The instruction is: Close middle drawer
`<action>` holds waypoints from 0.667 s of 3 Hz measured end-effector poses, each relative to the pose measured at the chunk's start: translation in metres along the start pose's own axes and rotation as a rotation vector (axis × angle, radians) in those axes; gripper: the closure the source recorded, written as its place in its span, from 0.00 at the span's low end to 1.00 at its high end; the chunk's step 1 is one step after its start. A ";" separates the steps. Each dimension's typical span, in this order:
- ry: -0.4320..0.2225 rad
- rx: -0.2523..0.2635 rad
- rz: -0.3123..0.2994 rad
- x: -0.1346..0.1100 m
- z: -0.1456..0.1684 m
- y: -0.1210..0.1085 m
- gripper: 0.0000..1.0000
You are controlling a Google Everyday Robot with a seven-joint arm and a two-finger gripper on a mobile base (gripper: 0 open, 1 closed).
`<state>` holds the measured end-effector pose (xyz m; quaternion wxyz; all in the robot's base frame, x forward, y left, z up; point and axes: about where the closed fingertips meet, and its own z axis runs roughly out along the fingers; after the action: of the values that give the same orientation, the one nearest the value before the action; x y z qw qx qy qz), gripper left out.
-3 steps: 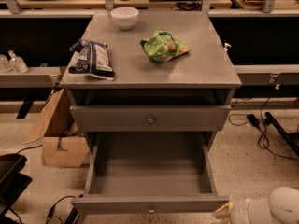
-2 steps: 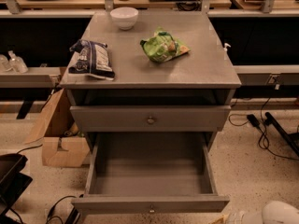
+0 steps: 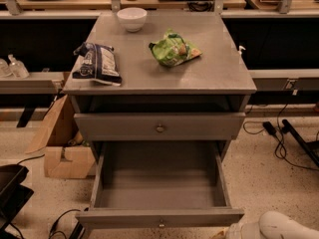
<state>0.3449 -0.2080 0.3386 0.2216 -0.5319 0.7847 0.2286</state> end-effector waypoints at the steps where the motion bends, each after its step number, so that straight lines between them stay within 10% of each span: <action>1: -0.001 0.012 -0.085 -0.021 0.010 -0.034 1.00; 2: -0.003 0.014 -0.087 -0.022 0.012 -0.037 1.00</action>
Offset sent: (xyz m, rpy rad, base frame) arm 0.0805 0.0217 0.0312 -0.0897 -0.1052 0.0759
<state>0.3878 -0.1966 0.3378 0.2361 -0.5638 0.7619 0.2142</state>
